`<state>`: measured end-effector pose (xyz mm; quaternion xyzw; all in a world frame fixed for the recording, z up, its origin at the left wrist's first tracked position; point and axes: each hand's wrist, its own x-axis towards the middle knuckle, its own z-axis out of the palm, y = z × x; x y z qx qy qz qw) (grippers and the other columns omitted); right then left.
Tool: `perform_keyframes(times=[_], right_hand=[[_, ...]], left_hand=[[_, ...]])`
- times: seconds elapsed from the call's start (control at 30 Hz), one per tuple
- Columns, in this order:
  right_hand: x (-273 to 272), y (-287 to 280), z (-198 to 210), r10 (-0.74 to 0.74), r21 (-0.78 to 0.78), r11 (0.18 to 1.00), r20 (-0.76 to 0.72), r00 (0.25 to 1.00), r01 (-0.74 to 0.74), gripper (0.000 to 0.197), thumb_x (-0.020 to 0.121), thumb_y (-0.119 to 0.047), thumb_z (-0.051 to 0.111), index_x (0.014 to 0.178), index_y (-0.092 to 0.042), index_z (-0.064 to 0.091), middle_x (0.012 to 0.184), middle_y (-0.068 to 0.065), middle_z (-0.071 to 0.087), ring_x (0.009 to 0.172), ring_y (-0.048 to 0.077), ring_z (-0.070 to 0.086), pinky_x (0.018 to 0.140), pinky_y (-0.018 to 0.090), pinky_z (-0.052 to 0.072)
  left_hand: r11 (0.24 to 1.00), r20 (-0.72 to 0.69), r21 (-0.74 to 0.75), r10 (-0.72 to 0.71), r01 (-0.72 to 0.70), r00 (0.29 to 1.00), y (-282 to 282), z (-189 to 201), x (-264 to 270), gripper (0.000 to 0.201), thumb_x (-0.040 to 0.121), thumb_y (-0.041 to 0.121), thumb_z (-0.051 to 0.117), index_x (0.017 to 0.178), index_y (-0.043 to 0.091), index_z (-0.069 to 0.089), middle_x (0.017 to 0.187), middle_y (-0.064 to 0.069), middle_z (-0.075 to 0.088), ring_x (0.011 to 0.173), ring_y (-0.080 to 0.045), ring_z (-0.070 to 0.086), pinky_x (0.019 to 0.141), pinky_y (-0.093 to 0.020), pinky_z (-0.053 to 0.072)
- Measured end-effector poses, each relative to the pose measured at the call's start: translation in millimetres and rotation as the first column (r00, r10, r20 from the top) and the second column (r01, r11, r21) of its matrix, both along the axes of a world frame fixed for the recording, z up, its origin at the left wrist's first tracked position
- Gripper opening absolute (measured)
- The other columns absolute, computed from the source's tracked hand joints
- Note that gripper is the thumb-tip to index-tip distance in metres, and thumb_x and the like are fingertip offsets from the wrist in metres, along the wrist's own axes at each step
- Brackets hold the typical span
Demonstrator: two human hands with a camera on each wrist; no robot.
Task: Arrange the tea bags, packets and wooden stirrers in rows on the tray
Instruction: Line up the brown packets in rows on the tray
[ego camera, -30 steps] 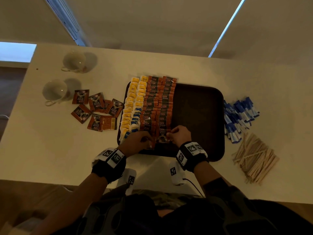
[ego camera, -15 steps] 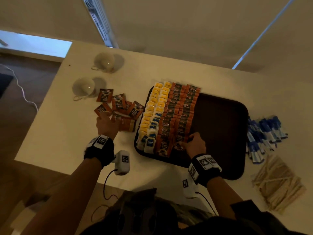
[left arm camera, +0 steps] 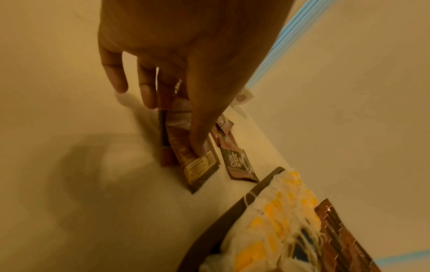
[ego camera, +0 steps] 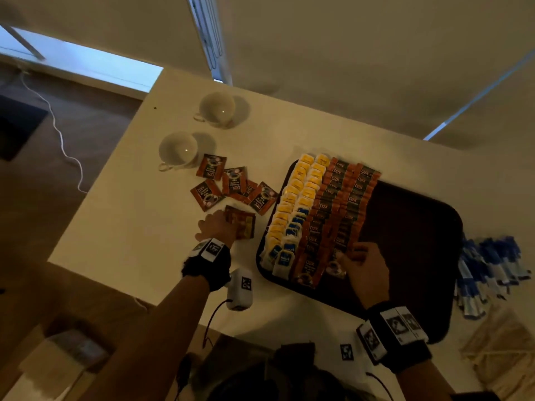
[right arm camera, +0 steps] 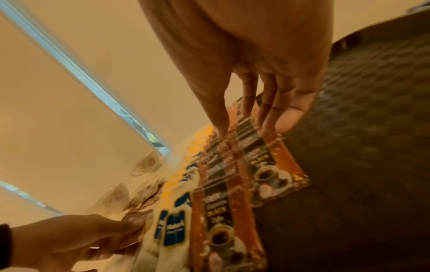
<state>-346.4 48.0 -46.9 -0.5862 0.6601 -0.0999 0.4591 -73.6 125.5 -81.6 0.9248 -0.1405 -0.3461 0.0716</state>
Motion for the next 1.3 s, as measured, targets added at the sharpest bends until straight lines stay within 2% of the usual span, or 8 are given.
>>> perform_keyframes(times=[0.07, 0.23, 0.53, 0.7, 0.83, 0.97, 1.13, 1.3], right_hand=[[16.6, 1.1, 8.4, 0.022, -0.054, 0.998, 0.054, 0.998, -0.019, 0.026, 0.086, -0.014, 0.067, 0.106, -0.010, 0.053, 0.105, 0.007, 0.058, 0.078, 0.007, 0.054, 0.050, 0.005, 0.041], [71.1, 5.1, 18.0, 0.240, -0.134, 0.964, 0.049, 0.970, -0.231, 0.012, 0.087, -0.019, 0.065, 0.093, -0.020, 0.055, 0.098, 0.001, 0.059, 0.087, 0.014, 0.056, 0.071, 0.019, 0.043], [203.5, -14.8, 7.6, 0.511, -0.184, 0.843, -0.023, 0.859, -0.506, 0.029, 0.089, -0.030, 0.061, 0.105, -0.006, 0.060, 0.101, 0.007, 0.059, 0.093, 0.022, 0.057, 0.078, 0.032, 0.045], [257.2, -32.0, -8.9, 0.627, -0.130, 0.738, -0.233, 0.744, -0.662, 0.044, 0.095, -0.028, 0.048, 0.135, -0.013, 0.042, 0.132, 0.014, 0.045, 0.122, 0.033, 0.040, 0.098, 0.042, 0.038], [278.5, -40.1, -24.1, 0.716, -0.049, 0.642, -0.318, 0.622, -0.765, 0.057, 0.095, -0.025, 0.051, 0.146, -0.020, 0.027, 0.151, 0.007, 0.025, 0.134, 0.032, 0.024, 0.106, 0.046, 0.033], [283.8, -39.4, -37.1, 0.739, -0.087, 0.517, -0.455, 0.496, -0.851, 0.058, 0.089, -0.016, 0.057, 0.142, -0.017, 0.032, 0.145, 0.007, 0.032, 0.129, 0.031, 0.030, 0.101, 0.041, 0.036], [282.6, -32.7, -29.4, 0.643, -0.280, 0.573, -0.428, 0.635, -0.770, 0.028, 0.094, -0.018, 0.049, 0.121, -0.013, 0.053, 0.125, 0.007, 0.051, 0.119, 0.028, 0.039, 0.092, 0.037, 0.037], [243.8, -17.8, -1.7, 0.379, -0.249, 0.906, 0.112, 0.919, -0.343, 0.007, 0.087, -0.009, 0.060, 0.093, -0.007, 0.062, 0.095, 0.009, 0.065, 0.091, 0.024, 0.059, 0.076, 0.028, 0.047]], left_hand=[[0.997, 0.019, -0.072, -0.040, 0.041, 0.999, 6.2, 5.1, 10.3, 0.044, 0.090, 0.036, 0.055, 0.124, 0.008, 0.052, 0.131, -0.018, 0.045, 0.122, -0.037, 0.036, 0.100, -0.047, 0.036], [0.960, 0.184, -0.245, -0.096, 0.140, 0.978, 10.2, 14.4, 53.3, 0.045, 0.078, 0.028, 0.071, 0.118, 0.013, 0.060, 0.136, -0.014, 0.034, 0.126, -0.035, 0.026, 0.098, -0.047, 0.037], [0.964, 0.085, -0.145, -0.213, 0.224, 0.973, 6.9, -3.2, 79.7, 0.052, 0.076, 0.031, 0.074, 0.119, 0.009, 0.055, 0.123, -0.016, 0.042, 0.114, -0.035, 0.039, 0.094, -0.041, 0.039], [0.918, -0.144, -0.395, -0.070, 0.008, 0.987, 33.2, -5.2, 75.3, 0.027, 0.070, 0.019, 0.078, 0.080, 0.009, 0.055, 0.088, -0.016, 0.060, 0.084, -0.033, 0.058, 0.073, -0.039, 0.049], [0.869, -0.252, -0.484, -0.026, -0.103, 0.967, 56.9, 9.9, 71.3, 0.025, 0.079, 0.007, 0.072, 0.070, 0.009, 0.049, 0.066, -0.006, 0.060, 0.060, -0.021, 0.057, 0.051, -0.013, 0.043], [0.780, -0.285, -0.602, -0.012, -0.169, 0.958, 75.7, 20.3, 73.0, 0.032, 0.079, 0.030, 0.071, 0.084, 0.002, 0.056, 0.072, -0.012, 0.066, 0.066, -0.024, 0.061, 0.064, -0.036, 0.049], [0.689, -0.439, -0.641, 0.032, -0.338, 0.898, 75.0, 37.2, 67.8, 0.025, 0.082, 0.031, 0.057, 0.091, 0.008, 0.052, 0.081, -0.012, 0.064, 0.071, -0.023, 0.062, 0.066, -0.034, 0.049], [0.711, -0.499, -0.611, -0.004, -0.349, 0.867, 62.3, 47.4, 55.8, 0.012, 0.097, 0.008, 0.045, 0.101, 0.000, 0.052, 0.095, -0.015, 0.065, 0.078, -0.021, 0.064, 0.069, -0.030, 0.053]])
